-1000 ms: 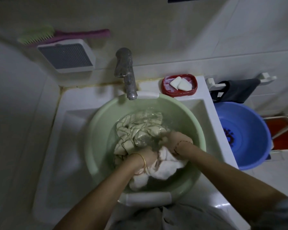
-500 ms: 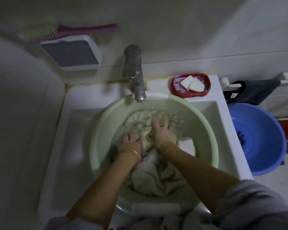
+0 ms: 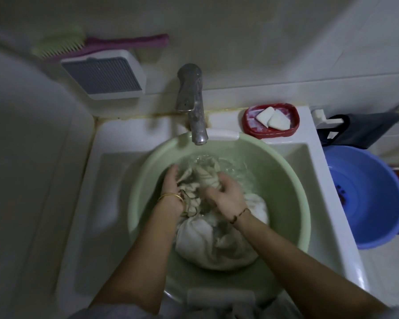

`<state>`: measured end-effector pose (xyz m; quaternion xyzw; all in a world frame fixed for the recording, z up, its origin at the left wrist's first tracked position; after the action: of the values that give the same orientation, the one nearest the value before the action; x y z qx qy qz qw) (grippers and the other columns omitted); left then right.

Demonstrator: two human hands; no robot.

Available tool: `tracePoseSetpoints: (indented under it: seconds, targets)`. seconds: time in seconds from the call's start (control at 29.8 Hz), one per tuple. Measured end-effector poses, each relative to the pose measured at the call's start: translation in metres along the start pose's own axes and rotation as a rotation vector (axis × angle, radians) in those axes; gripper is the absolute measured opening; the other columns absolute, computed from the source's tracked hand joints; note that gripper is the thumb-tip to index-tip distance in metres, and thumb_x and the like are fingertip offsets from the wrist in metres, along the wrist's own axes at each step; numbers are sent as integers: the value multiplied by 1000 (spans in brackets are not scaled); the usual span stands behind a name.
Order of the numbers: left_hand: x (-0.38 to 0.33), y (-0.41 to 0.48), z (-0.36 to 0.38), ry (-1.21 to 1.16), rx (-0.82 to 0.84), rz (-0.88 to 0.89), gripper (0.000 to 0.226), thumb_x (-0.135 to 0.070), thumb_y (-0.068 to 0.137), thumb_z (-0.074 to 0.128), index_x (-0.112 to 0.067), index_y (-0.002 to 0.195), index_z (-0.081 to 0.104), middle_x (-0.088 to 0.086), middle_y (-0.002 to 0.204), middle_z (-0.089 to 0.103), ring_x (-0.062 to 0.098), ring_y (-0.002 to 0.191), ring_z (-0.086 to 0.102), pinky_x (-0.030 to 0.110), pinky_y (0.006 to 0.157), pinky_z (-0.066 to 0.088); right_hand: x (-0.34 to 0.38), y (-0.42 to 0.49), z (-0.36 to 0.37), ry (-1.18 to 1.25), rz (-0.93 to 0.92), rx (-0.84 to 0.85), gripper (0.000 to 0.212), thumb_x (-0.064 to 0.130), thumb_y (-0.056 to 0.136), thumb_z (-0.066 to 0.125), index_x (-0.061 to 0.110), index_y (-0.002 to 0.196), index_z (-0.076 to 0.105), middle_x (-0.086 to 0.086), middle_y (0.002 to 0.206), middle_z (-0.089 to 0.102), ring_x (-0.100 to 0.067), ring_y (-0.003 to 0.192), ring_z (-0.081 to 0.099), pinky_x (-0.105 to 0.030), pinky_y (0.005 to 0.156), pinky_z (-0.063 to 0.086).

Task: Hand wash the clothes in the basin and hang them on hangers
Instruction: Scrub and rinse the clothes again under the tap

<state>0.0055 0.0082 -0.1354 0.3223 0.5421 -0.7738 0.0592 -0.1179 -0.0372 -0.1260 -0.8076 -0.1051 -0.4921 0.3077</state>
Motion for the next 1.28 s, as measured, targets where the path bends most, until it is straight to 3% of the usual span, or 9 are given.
tracePoseSetpoints:
  seconds: [0.13,0.3,0.47,0.64,0.74,0.91,1.11,1.18,1.28]
  targets:
    - [6,-1,14,-73,105,27,53,-50,93,38,-6,98,68,14,91,71,30,91,64,31,75,54,31,-12,4,-115,-140,-69,22,44,81,67,26,71,63,1,82,67,-17,78,62,-30,69,48]
    - [18,-21,24,30,195,29,53,-37,101,31,-9,71,66,7,60,67,16,57,65,19,51,50,45,-9,8,-189,-184,-148,42,55,76,44,18,58,55,-1,68,61,-23,71,59,-28,58,38]
    - [2,-26,31,548,49,194,35,-25,101,37,-5,111,63,8,109,64,17,97,56,25,72,43,40,30,-23,-408,-30,-186,27,43,86,51,18,87,63,-7,86,66,-29,84,62,-31,70,49]
    - [-19,-14,8,1013,-134,545,16,-27,80,56,-15,91,55,23,110,61,32,97,59,36,81,45,10,46,-50,-937,-2,-191,33,32,91,51,19,121,50,-9,120,47,-33,107,51,-43,85,47]
    - [0,-2,2,1620,-69,481,68,-26,88,57,-23,145,19,18,142,25,37,128,32,41,105,32,-5,40,-21,-989,-32,-141,43,46,91,45,25,129,43,-12,134,36,-37,115,42,-48,91,41]
    - [35,14,-14,2027,-120,387,78,-37,92,49,-27,151,-2,13,151,8,40,132,22,47,108,30,-40,33,13,-1175,-113,159,60,46,98,35,31,150,8,-16,158,-5,-40,127,38,-45,83,47]
    - [20,28,-14,1086,-43,390,56,-10,88,53,-26,140,39,17,138,38,27,109,56,29,94,45,-48,46,0,-695,188,6,58,14,90,55,19,142,31,-20,139,41,-33,116,53,-39,93,47]
    - [10,27,-8,453,12,200,26,-9,88,49,-11,109,64,19,112,60,17,74,65,26,70,53,-40,38,3,-334,103,16,48,27,80,65,20,127,53,-13,123,54,-30,109,57,-37,94,47]
    - [5,21,-3,2,104,-38,41,-41,90,48,-7,99,70,17,100,67,27,81,65,38,84,51,-13,16,3,24,-124,-12,27,50,63,75,36,85,66,-3,99,63,-16,94,61,-30,86,49]
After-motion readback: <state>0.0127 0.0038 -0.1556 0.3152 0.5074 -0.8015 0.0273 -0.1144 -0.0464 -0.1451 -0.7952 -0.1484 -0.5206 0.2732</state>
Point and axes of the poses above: each hand's wrist, its own y-axis towards the middle knuckle, its own z-axis out of the palm, x = y × z, the point moved 3 cm from there along y, towards the middle knuckle
